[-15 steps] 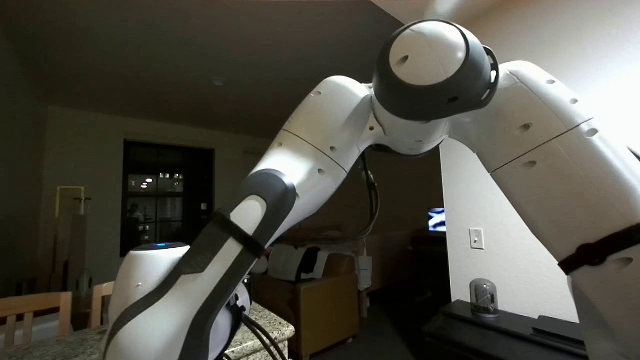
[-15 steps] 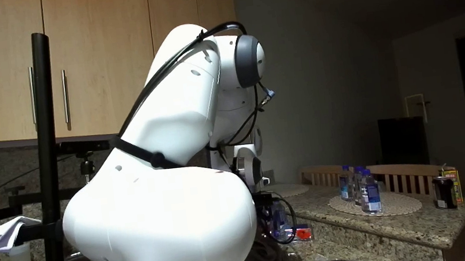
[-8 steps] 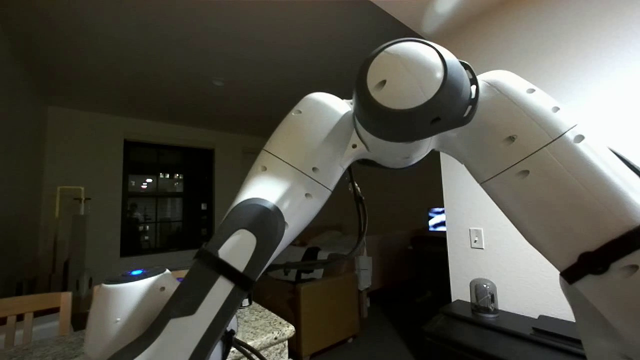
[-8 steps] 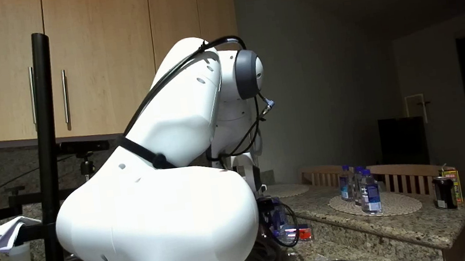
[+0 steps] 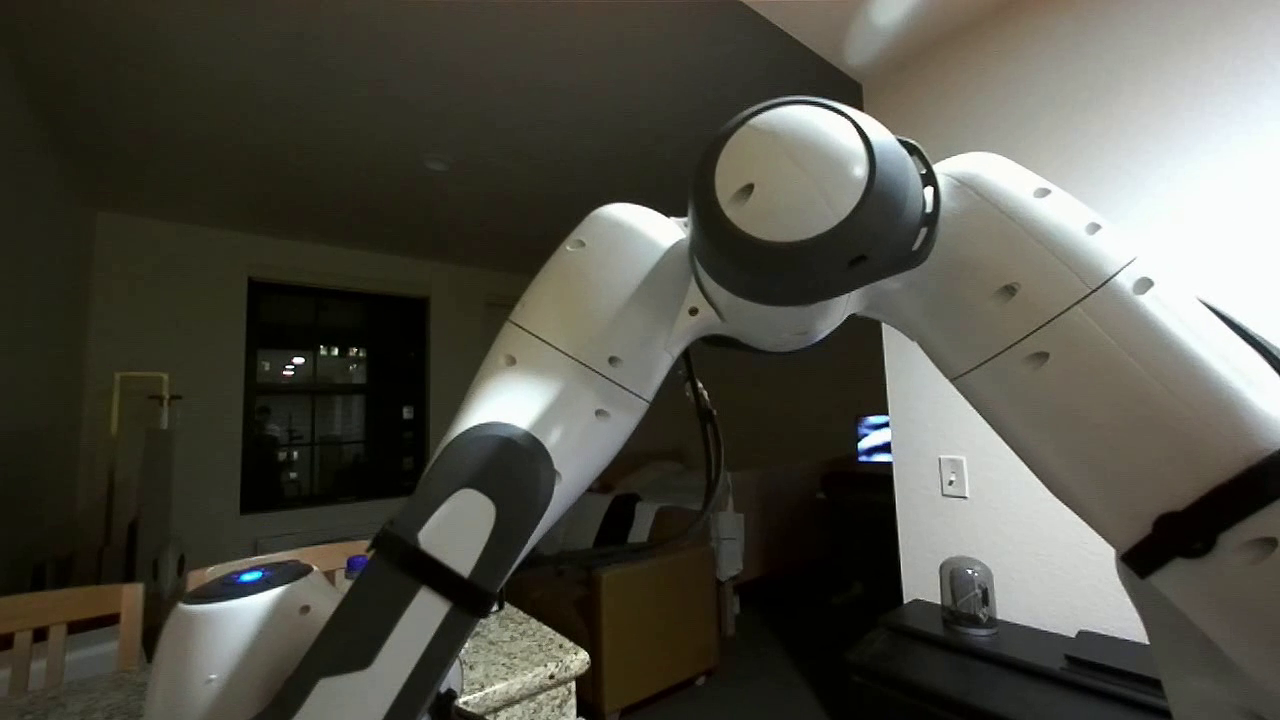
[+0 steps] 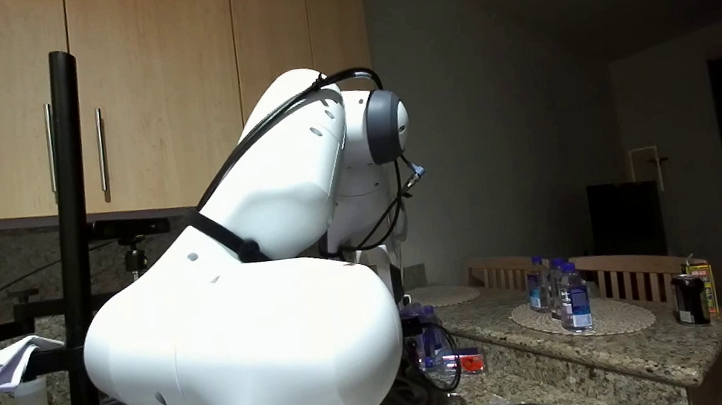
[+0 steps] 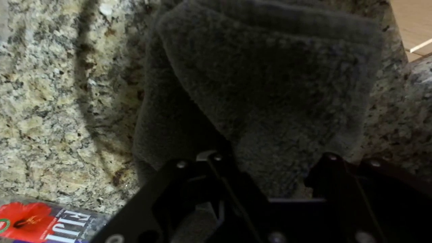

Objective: Move the grey towel to the right

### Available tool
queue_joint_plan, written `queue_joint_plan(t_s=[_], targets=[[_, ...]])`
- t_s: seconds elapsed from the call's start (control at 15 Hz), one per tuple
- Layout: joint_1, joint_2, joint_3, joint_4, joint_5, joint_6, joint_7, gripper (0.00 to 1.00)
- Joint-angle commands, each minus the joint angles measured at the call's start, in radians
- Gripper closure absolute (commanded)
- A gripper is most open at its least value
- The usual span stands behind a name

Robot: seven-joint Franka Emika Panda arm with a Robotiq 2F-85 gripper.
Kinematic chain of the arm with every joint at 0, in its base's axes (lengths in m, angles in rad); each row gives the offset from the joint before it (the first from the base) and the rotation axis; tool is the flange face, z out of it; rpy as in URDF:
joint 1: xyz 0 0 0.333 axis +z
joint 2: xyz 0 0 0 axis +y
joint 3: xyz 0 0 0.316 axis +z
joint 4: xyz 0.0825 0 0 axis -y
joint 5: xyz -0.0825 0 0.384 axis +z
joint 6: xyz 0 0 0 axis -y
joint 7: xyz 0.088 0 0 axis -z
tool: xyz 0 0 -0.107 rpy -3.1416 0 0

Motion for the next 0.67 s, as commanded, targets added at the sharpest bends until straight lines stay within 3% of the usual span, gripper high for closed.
queue_joint_plan(t_s=[0.0, 0.07, 0.2, 0.6], targets=[[-0.008, -0.004, 0.012, 0.006, 0.012, -0.037, 0.030, 0.80], [-0.007, -0.007, 0.012, 0.004, 0.013, -0.044, 0.036, 0.87], [-0.006, -0.019, 0.016, 0.003, 0.019, -0.064, 0.047, 0.93], [-0.011, -0.080, 0.045, 0.040, 0.058, -0.131, 0.094, 0.92]])
